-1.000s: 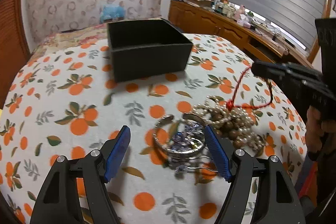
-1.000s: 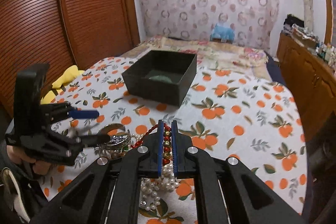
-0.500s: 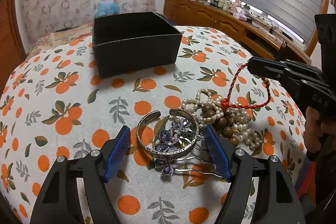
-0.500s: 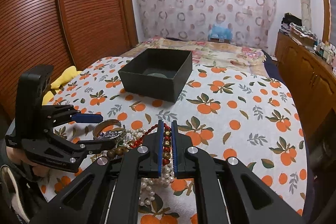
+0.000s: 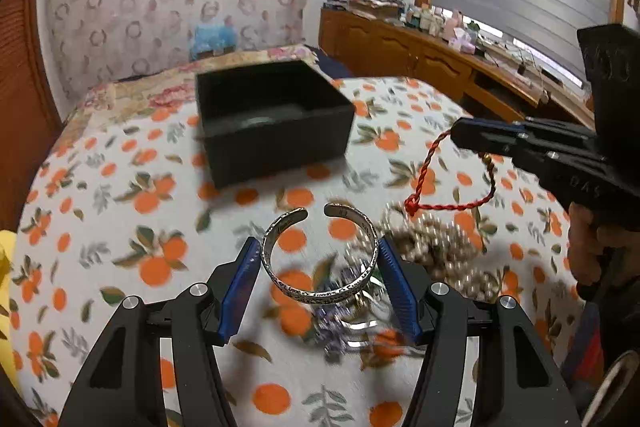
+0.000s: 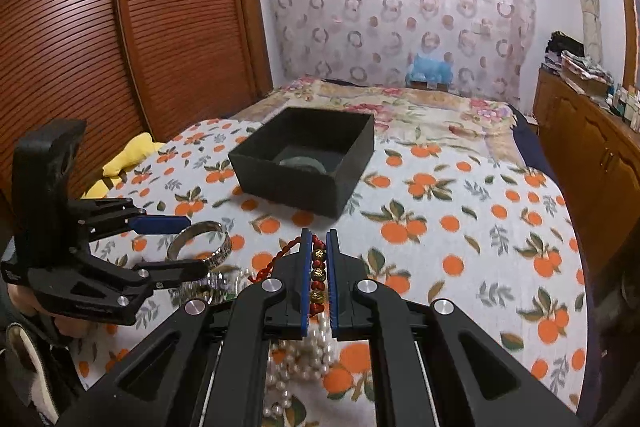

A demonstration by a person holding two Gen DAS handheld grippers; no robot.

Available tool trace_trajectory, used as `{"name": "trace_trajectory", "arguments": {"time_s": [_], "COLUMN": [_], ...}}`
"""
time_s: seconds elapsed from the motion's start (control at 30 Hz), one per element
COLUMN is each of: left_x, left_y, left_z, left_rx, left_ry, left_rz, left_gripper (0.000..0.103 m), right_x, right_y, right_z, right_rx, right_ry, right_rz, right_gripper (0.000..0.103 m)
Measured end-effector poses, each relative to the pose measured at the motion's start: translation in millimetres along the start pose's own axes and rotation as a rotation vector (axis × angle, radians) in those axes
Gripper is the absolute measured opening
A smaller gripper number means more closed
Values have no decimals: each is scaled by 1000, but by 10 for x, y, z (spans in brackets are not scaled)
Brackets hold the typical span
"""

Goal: Organize jewelry
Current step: 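Lower the silver cuff into the box with the left gripper while the right drops the red bracelet in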

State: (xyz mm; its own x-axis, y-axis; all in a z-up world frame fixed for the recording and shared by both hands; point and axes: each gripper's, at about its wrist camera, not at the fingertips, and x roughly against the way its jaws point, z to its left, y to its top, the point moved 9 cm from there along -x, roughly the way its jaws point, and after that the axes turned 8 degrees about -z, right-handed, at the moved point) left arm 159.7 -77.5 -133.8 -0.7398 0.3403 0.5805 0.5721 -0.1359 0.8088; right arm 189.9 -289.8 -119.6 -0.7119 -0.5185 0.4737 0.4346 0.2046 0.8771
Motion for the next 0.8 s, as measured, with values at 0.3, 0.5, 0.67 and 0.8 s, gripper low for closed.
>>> {"name": "trace_trajectory", "arguments": {"time_s": [0.3,0.5,0.67,0.8], "left_x": [-75,-289,-447,-492], "left_y": [521,810,933,935], "left_z": [268,459,609,690], "left_rx": [-18,-34,-30,-22], "left_ry": [39,56,65,72], "left_rz": [-40,-47,-45,-40], "left_gripper": [58,58,58,58], "right_x": [-297,-644,-956,-1167], "right_y": [504,772,927,930], "right_z": [-16,-142,-213,-181], "right_rx": [67,63,36,19], "right_ry": [17,12,26,57], "right_rz": [-26,-28,-23,-9], "right_gripper": [8,8,8,8]}}
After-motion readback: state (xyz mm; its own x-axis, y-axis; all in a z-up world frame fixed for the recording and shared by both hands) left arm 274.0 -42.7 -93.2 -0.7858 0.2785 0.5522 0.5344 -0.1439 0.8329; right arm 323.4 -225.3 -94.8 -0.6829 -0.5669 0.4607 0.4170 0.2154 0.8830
